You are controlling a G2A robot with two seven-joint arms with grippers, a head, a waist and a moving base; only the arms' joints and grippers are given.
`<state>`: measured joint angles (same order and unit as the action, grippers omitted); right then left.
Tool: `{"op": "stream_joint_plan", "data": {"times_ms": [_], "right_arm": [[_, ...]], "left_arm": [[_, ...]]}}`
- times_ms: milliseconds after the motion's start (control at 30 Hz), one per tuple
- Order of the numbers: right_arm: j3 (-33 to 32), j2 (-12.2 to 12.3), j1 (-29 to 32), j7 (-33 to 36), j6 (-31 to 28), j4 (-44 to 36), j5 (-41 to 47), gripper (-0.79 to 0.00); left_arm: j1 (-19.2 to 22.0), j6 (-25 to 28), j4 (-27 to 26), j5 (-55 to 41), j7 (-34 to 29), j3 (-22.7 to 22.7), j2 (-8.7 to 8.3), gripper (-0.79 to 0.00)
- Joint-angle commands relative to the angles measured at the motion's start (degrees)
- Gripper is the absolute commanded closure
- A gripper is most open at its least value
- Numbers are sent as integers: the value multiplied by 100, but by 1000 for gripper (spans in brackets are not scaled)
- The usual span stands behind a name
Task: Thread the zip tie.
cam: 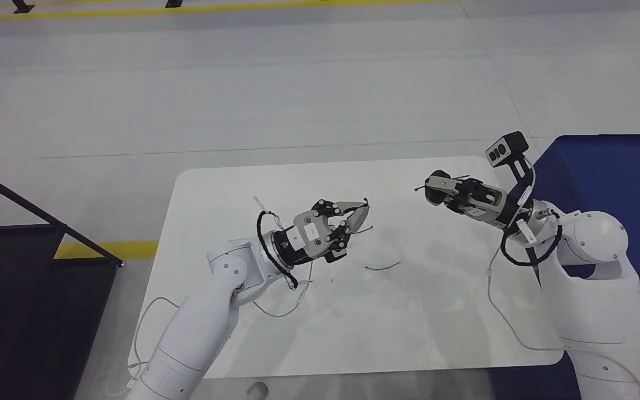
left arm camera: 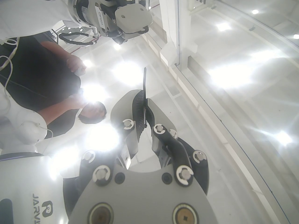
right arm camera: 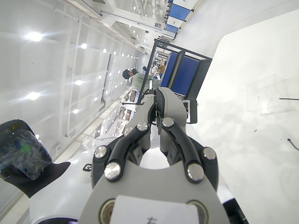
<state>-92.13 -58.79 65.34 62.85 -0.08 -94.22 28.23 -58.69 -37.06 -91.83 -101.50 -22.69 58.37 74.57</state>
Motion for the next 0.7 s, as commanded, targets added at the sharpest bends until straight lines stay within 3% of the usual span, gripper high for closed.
{"op": "stream_joint_plan", "data": {"times_ms": [0, 467, 667], "right_arm": [[0, 0, 0, 0, -1, 1, -1, 0], [0, 0, 0, 0, -1, 1, -1, 0], [412, 5, 66, 383, 563, -254, 124, 0]], "left_arm": [[0, 1, -1, -1, -1, 1, 0, 0], [0, 1, -1, -1, -1, 1, 0, 0], [-94, -327, -8, -414, -259, 62, 5, 0]]}}
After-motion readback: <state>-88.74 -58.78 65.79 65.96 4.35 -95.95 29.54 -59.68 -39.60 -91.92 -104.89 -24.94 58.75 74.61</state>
